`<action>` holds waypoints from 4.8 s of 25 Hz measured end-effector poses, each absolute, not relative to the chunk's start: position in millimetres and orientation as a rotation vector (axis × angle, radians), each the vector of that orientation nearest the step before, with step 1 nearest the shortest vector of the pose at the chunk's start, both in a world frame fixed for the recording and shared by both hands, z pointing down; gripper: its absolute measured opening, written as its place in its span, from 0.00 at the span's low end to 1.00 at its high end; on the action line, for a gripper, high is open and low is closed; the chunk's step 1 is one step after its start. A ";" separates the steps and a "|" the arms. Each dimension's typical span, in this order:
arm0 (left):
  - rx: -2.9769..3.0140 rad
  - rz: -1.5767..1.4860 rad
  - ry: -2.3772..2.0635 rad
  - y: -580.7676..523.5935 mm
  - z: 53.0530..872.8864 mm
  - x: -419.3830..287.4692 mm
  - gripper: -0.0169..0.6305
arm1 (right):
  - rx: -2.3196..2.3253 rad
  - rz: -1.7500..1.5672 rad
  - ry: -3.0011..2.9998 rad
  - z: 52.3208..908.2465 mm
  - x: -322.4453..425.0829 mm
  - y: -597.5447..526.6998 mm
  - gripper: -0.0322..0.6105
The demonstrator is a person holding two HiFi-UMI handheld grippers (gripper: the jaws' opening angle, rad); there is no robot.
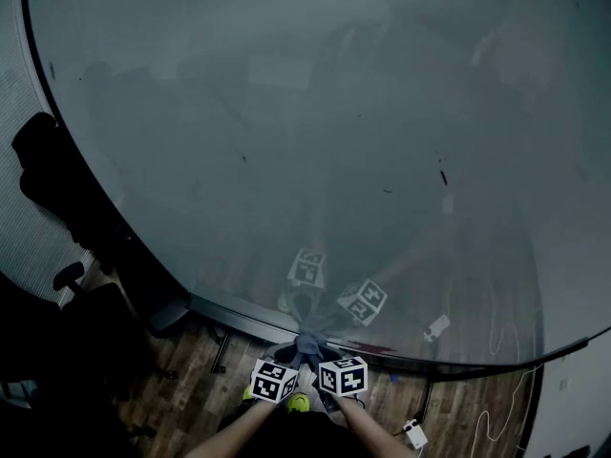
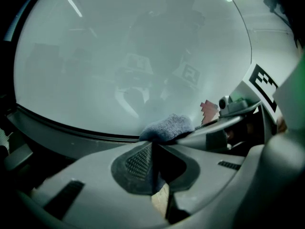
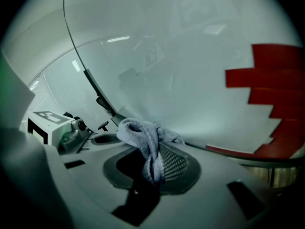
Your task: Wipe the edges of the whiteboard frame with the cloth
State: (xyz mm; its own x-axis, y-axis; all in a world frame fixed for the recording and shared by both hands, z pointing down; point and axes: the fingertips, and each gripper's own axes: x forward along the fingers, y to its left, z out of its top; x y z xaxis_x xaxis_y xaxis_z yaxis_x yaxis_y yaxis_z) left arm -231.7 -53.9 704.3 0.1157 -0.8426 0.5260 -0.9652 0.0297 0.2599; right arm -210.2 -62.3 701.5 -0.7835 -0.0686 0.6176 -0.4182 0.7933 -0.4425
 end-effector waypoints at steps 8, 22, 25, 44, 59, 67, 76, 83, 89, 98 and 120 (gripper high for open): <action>1.894 0.300 -1.682 -55.8 704.3 -227.6 0.06 | 0.410 0.812 -2.385 701.4 -206.9 -63.4 0.18; 2.005 0.327 -1.569 -59.3 704.0 -207.5 0.06 | 0.586 0.804 -2.391 700.9 -186.2 -66.0 0.18; 2.020 0.339 -1.545 -61.3 704.4 -203.9 0.06 | 0.606 0.820 -2.389 700.8 -182.9 -67.9 0.18; 2.026 0.352 -1.555 -67.8 707.2 -206.6 0.06 | 0.609 0.895 -2.403 704.2 -185.1 -73.4 0.18; 1.919 0.335 -1.735 -69.6 697.7 -196.6 0.06 | 0.442 0.893 -2.454 697.4 -174.8 -77.1 0.18; 1.905 0.378 -1.773 -77.2 690.6 -174.1 0.06 | 0.385 0.910 -2.467 693.6 -152.9 -85.3 0.18; 1.954 0.429 -1.762 -81.1 695.5 -165.6 0.06 | 0.427 0.918 -2.459 698.3 -143.5 -90.0 0.18; 1.986 0.473 -1.718 -91.5 701.3 -138.5 0.06 | 0.478 0.958 -2.443 704.2 -116.5 -101.0 0.18; 1.966 0.519 -1.695 -96.4 705.9 -125.6 0.06 | 0.476 0.954 -2.435 707.5 -104.9 -109.4 0.18; 1.948 0.498 -1.678 -100.2 710.4 -115.1 0.06 | 0.477 0.983 -2.413 714.5 -95.2 -113.0 0.18; 1.892 0.472 -1.763 -121.3 703.7 -56.9 0.06 | 0.448 1.051 -2.428 709.9 -35.9 -137.7 0.18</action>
